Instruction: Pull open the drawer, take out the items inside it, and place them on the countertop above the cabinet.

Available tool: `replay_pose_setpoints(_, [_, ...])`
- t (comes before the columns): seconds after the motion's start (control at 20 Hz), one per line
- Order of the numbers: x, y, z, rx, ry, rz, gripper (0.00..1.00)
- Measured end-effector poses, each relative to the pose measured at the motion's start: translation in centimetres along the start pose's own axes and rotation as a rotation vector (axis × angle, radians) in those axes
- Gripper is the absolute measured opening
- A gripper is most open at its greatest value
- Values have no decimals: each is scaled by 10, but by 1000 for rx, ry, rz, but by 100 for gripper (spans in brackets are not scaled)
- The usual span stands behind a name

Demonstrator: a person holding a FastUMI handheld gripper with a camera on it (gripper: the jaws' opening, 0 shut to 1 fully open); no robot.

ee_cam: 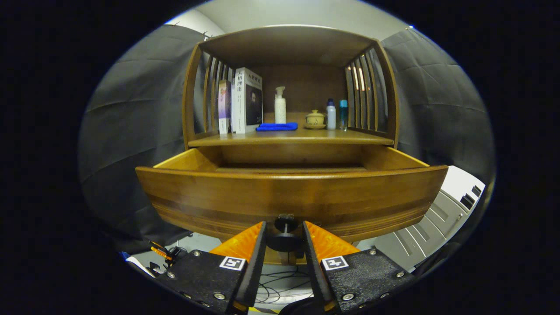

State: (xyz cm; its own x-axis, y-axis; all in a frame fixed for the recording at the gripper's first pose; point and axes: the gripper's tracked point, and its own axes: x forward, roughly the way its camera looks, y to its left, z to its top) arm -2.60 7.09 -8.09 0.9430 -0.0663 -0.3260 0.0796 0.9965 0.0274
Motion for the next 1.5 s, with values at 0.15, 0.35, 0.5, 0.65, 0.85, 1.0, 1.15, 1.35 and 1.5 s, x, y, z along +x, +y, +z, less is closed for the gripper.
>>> replay_pose_setpoints(0.15, [-11,-1,27,56,-56,-7,70])
replay_pose_setpoints(0.35, [-13,-11,67,41,-122,-32,90])
replay_pose_setpoints(0.5, [2,-13,92,37,-117,-52,92])
replay_pose_setpoints(0.65, [32,-15,100,15,-46,-79,92])
replay_pose_setpoints(0.85, [72,-13,96,-14,101,-108,92])
replay_pose_setpoints(1.0, [93,-15,85,-14,187,-112,92])
replay_pose_setpoints(1.15, [106,-19,66,37,299,-125,92])
replay_pose_setpoints(1.35, [120,-16,34,100,470,-113,92])
replay_pose_setpoints(1.5, [129,-20,19,99,565,-116,93])
